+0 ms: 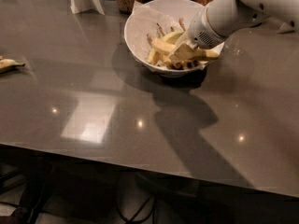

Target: Pick banana from white bowl

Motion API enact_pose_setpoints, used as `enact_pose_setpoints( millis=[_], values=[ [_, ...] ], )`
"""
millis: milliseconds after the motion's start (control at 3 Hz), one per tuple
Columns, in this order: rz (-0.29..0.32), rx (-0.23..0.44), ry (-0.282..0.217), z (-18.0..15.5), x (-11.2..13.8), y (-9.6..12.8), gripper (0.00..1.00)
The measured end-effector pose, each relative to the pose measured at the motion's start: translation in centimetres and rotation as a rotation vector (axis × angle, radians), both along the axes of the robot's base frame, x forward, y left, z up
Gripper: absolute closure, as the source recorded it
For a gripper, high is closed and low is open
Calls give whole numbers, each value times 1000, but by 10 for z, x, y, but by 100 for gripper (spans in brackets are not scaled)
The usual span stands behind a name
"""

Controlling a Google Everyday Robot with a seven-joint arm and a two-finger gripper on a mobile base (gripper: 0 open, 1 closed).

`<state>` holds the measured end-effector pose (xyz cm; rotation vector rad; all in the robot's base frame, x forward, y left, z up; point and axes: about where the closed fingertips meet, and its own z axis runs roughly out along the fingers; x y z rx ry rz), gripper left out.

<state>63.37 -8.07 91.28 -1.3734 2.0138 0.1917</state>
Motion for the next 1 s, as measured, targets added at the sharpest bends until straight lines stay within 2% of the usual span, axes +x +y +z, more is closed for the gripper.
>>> enact_pose_setpoints(
  millis=[333, 1000],
  values=[
    [13, 8, -41, 17, -5, -3, 100],
    [75, 14, -161, 73, -33, -13, 100]
  ],
)
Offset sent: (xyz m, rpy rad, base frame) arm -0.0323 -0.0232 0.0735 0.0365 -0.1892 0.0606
